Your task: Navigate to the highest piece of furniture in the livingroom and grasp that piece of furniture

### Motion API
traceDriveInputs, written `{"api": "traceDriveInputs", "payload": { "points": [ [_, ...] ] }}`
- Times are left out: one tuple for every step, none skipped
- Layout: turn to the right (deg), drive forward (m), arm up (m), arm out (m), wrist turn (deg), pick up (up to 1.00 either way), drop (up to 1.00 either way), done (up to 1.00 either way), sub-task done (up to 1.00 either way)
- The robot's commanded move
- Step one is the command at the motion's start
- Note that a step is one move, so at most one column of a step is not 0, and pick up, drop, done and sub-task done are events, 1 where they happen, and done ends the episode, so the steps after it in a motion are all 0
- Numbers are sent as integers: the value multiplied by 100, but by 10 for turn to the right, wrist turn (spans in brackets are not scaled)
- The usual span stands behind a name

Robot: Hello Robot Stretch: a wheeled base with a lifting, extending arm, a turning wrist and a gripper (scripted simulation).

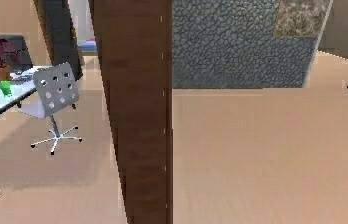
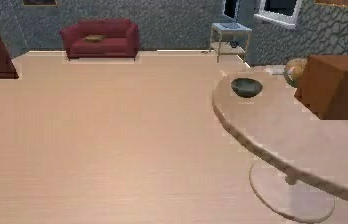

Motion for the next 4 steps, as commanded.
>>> {"api": "traceDriveInputs", "payload": {
  "points": [
    [450, 0, 0, 0, 0, 0, 0, 0, 0],
    [360, 0, 0, 0, 0, 0, 0, 0, 0],
    [30, 0, 0, 0, 0, 0, 0, 0, 0],
    [0, 25, 0, 0, 0, 0, 0, 0, 0]
  ]
}}
